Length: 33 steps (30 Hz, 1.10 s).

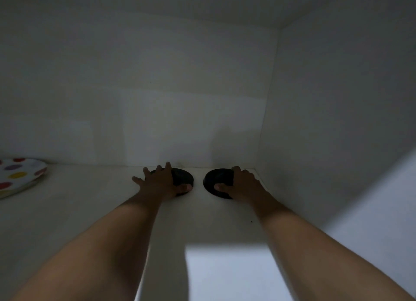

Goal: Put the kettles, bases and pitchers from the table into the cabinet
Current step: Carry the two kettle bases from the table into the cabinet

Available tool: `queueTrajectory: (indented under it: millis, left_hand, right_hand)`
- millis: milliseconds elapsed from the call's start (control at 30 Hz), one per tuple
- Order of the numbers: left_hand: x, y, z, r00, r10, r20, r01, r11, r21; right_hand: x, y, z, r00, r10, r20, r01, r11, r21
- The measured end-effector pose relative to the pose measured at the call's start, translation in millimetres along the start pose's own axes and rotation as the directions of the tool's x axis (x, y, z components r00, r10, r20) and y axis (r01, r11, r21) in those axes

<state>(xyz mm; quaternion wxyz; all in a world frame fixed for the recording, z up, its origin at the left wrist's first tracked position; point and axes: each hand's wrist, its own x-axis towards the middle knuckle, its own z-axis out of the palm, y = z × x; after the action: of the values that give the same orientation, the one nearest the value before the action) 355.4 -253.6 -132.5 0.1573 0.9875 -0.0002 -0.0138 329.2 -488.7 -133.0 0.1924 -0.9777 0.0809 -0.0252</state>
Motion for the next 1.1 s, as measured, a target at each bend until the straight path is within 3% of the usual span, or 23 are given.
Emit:
queueTrajectory:
  millis: [233, 433, 733, 933, 1100]
  left_hand:
    - [-61.1, -8.2, -28.4, 0.989, 0.067, -0.134, -0.056, 0.995, 0.086]
    - [-156.0, -31.1, -68.3, 0.978, 0.127, -0.168, -0.105, 0.986, 0.13]
    - [-318.4, -112.6, -115.3, 0.916, 0.186, -0.356, -0.147, 0.98, 0.134]
    - [-428.7, -192.6, -140.7, 0.881, 0.099, -0.462, -0.033, 0.988, 0.148]
    - [-504.8, -263.8, -158.7, 0.874, -0.113, -0.473, 0.229, 0.953, 0.197]
  right_hand:
    - [-55.0, -32.4, -33.5, 0.999, -0.044, -0.018, 0.042, 0.992, -0.12]
    - [-141.9, -74.9, -60.8, 0.993, -0.12, -0.011, 0.116, 0.977, -0.181]
    - [-287.1, -161.9, -66.8, 0.942, -0.336, -0.023, 0.328, 0.93, -0.166]
    - [-369.4, -240.2, -39.3, 0.863, -0.505, 0.014, 0.503, 0.857, -0.108]
    - [-427.9, -309.0, -6.6, 0.785, -0.618, 0.046, 0.62, 0.782, -0.064]
